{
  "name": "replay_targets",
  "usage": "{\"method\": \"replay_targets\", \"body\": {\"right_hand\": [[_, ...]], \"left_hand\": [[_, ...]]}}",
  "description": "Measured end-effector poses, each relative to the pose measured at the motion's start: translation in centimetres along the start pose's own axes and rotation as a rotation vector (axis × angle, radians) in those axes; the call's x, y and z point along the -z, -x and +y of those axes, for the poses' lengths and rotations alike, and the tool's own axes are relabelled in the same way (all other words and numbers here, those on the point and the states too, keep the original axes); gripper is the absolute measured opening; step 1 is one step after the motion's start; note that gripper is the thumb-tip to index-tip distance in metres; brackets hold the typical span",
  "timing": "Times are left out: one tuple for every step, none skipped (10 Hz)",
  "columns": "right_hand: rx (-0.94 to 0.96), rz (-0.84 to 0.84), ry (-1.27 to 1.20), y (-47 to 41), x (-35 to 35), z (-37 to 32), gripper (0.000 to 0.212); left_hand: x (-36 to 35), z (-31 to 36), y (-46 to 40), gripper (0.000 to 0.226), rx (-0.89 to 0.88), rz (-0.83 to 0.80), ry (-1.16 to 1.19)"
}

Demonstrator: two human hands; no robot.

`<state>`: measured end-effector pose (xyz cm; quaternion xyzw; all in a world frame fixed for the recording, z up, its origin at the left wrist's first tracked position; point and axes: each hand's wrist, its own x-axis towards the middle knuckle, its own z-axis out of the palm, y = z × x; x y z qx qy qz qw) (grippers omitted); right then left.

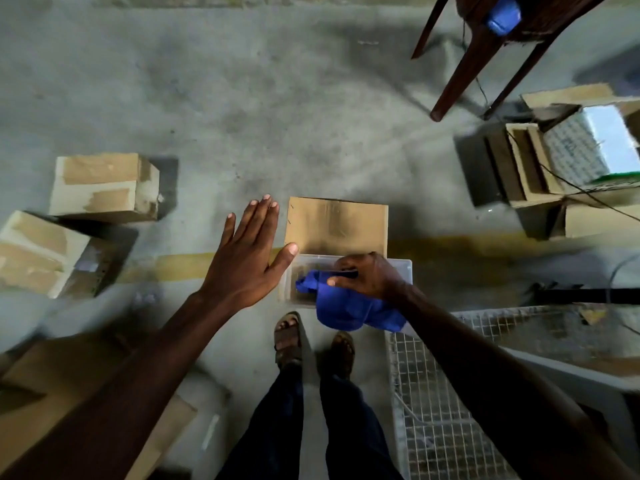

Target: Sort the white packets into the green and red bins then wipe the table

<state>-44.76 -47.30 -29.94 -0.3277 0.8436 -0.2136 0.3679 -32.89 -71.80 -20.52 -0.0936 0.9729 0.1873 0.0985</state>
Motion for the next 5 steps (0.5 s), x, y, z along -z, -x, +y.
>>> {"method": "replay_targets", "body": {"right_hand": [[0.005,0.101,-0.079,0.9,0.8,0.2,0.064],[-0.058,0.048,-0.120,1.3,1.0,0.2,0.068],[-0.097,-0.078,-0.075,0.8,0.0,0.9,0.054],[-0.105,-0.088,-0.087,0.2,-0.9,1.6,0.038],[-0.114,-0.041,-0.127,-0.6,-1.4,1.8,0.025]], "left_hand": [[0.6,0.5,-0.1,0.085,-0.002,-0.024,0.005],[0.8,0.8,-0.4,0.085,-0.009,-0.033,0.013],[0.2,0.8,-0.7,0.085,-0.013,-0.040,0.003],[-0.4,1.0,-0.8,0.084,-0.015,-0.044,-0.003],[-0.9,0.7,-0.6,0.083,-0.017,-0.047,-0.014]]}}
